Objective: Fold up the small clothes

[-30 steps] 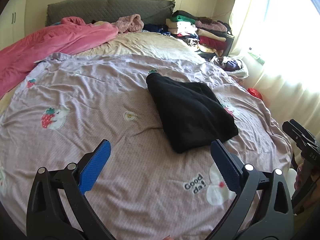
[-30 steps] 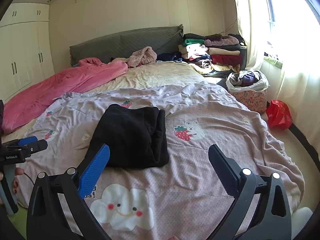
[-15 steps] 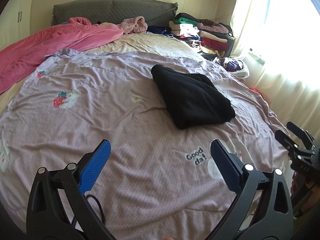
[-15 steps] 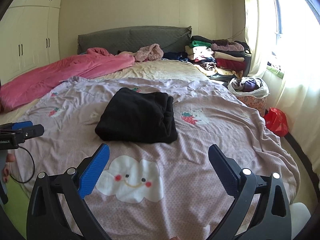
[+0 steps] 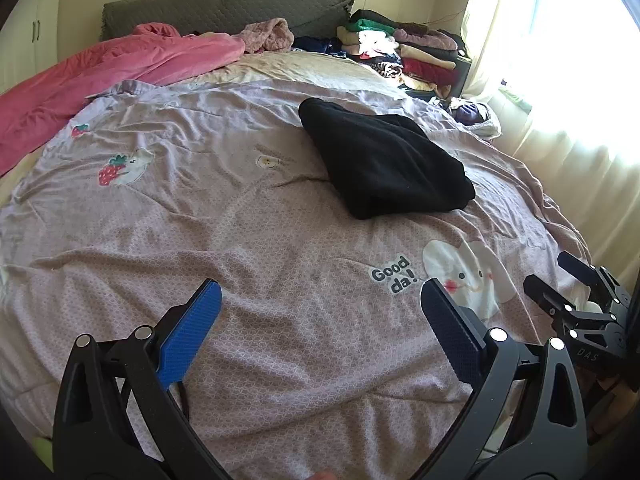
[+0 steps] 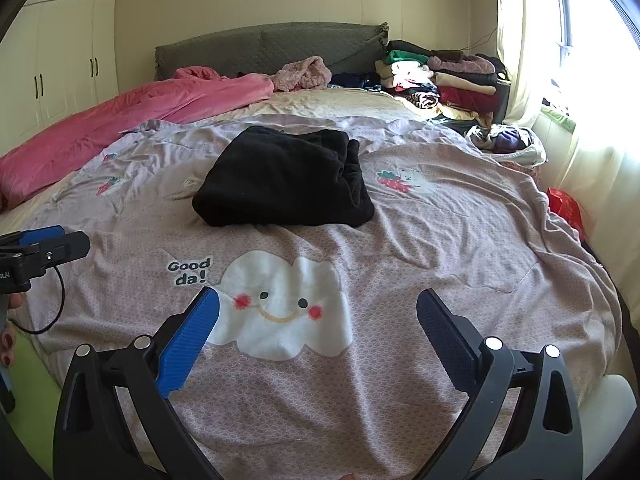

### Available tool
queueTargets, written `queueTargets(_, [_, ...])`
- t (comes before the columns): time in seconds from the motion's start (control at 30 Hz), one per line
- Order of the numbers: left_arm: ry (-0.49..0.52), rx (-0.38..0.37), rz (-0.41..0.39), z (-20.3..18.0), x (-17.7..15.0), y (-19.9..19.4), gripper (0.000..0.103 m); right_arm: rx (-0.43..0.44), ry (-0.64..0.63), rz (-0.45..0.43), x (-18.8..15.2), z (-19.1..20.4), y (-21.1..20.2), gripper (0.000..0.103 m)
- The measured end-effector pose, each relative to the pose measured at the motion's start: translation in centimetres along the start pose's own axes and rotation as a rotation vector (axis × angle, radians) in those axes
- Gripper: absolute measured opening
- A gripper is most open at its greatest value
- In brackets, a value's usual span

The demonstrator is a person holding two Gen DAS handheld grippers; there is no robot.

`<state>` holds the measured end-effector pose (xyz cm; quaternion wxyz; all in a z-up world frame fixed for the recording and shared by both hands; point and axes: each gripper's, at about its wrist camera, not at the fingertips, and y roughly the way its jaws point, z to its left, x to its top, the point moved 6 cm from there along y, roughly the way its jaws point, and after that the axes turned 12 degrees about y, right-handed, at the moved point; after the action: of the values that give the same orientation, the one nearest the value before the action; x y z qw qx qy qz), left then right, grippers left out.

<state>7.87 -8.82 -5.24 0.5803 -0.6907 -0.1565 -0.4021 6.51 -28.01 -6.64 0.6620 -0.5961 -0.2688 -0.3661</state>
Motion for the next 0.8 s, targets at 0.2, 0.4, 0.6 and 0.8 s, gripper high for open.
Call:
queueTargets(0.2, [-0.002, 0.008, 0.006, 0.06, 0.01, 0.04, 0.094, 0.011, -0.003, -0.003, 0.24, 0.27, 0.01, 0.099])
queueTargets(0.4, [0.000, 0.015, 0.011, 0.12, -0.07, 0.08, 0.094, 0.012, -0.004, -0.003, 0.26, 0.32, 0.02, 0.099])
queueTargets(0.6, [-0.001, 0.018, 0.011, 0.15, -0.10, 0.05, 0.094, 0.013, -0.004, -0.005, 0.34, 0.45, -0.15, 0.099])
queueTargets(0.8, [-0.005, 0.020, 0.010, 0.29, -0.28, -0.03, 0.094, 0.016, -0.010, -0.007, 0.36, 0.78, -0.21, 0.099])
